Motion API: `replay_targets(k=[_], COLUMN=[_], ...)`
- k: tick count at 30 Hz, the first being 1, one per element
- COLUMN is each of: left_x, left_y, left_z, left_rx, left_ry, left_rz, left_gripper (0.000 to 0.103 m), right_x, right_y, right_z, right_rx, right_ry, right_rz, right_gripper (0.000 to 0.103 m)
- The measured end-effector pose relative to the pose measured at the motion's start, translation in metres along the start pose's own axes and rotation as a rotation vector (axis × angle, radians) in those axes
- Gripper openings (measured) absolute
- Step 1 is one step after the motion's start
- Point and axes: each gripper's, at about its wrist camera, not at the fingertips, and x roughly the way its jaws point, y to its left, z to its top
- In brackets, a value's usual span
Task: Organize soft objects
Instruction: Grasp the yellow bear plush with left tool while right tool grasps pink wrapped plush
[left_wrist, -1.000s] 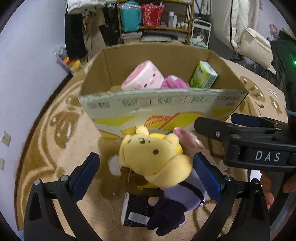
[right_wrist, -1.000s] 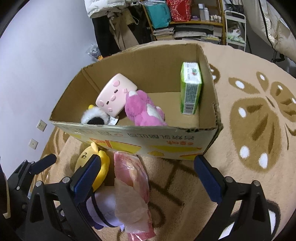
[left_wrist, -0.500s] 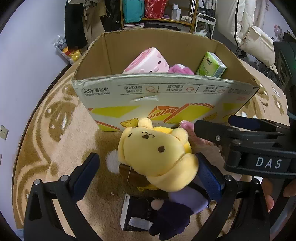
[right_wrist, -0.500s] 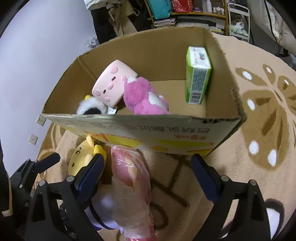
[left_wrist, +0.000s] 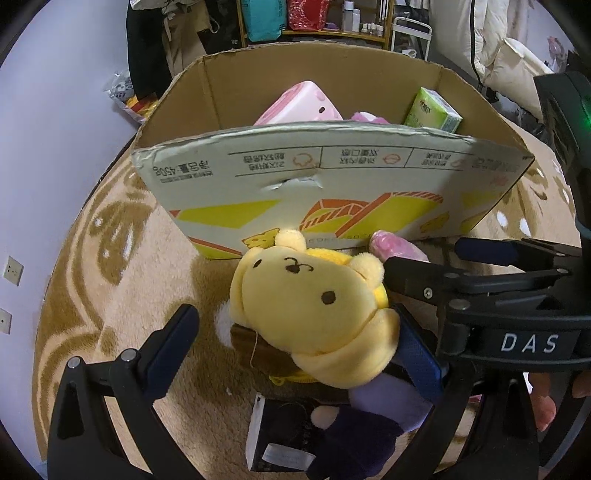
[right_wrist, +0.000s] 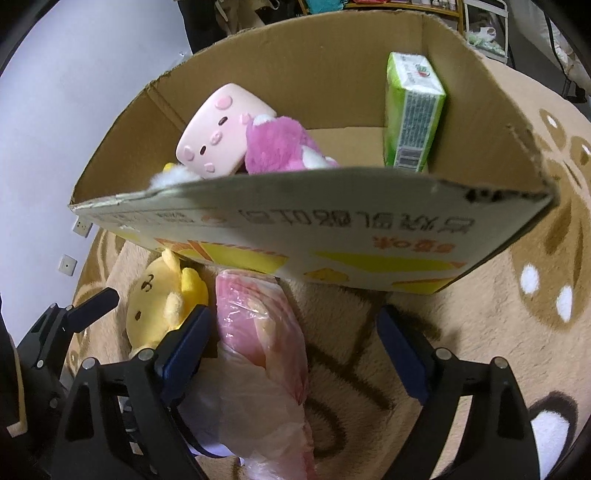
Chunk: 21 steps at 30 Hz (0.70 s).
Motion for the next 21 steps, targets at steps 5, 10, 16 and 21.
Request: replay_targets(k=[5, 10, 16, 21], left_x=[0.001, 0.003, 0.004, 0.007], left_y=[0.000, 0.000, -0.002, 0.001], left_z=[-0.001, -0.001, -0.002, -0.005], left_rx=[-0.006, 0.009, 0.015, 0.009], left_ry=[-0.004, -0.012, -0.011, -0.012], left_rz=[-0.015, -0.018, -0.044, -0.050], left_gripper=[0.100, 0.099, 0.087, 0.084], right_x=[0.005, 0.011, 0.012, 0.015], right_y=[0.000, 0.002, 0.009, 0.015], right_z=[-0.001, 0.000, -0.002, -0.003], right_rx=[-0.001, 0.011, -0.003, -0.010], right_ry=[0.016, 0.024, 0.035, 0.050], right_rz=[-0.003, 0.022, 0.069, 0.098], right_gripper=[0.086, 0.073, 0.052, 0.046])
